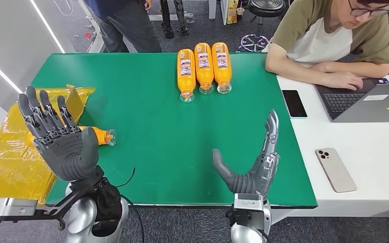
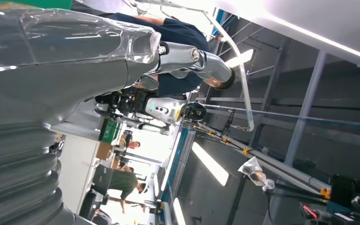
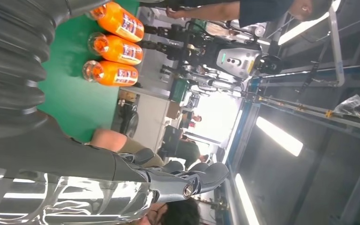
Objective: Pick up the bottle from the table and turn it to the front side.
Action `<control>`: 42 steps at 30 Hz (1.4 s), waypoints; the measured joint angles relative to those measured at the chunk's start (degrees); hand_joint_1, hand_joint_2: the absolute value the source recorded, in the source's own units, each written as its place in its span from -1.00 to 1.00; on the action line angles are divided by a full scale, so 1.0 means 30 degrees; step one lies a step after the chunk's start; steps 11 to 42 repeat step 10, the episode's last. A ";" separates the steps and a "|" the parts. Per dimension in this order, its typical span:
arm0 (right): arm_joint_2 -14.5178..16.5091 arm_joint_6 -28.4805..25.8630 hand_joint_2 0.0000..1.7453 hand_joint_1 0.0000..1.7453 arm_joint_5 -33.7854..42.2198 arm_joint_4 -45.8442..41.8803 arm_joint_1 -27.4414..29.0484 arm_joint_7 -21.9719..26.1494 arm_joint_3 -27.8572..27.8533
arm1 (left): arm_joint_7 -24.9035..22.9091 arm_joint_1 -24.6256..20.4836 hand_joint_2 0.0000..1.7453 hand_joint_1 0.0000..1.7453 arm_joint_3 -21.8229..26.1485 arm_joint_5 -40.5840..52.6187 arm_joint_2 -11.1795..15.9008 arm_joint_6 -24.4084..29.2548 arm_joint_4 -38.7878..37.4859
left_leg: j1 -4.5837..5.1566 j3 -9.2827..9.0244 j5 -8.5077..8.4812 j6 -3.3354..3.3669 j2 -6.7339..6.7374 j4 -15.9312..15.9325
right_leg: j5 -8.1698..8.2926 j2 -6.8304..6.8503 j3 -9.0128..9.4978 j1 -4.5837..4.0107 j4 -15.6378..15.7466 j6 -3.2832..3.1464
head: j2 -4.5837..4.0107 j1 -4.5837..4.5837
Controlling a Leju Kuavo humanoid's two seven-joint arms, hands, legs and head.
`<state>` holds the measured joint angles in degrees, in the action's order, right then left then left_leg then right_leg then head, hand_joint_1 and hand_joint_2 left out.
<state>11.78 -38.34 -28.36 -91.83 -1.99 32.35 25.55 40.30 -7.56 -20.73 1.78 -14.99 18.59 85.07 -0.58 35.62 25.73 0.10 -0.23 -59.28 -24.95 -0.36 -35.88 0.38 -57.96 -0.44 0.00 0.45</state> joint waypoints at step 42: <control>0.0000 0.0000 1.00 -1.00 0.0132 0.0038 -0.0009 -0.0296 0.0038 | 0.0000 0.0006 1.00 -1.00 0.0024 0.0220 -0.0007 -0.0191 -0.0007 | 0.0000 0.0000 0.0001 0.0001 -0.0001 0.0000 | 0.0000 0.0002 0.0000 0.0000 0.0000 0.0000 | 0.0000 0.0001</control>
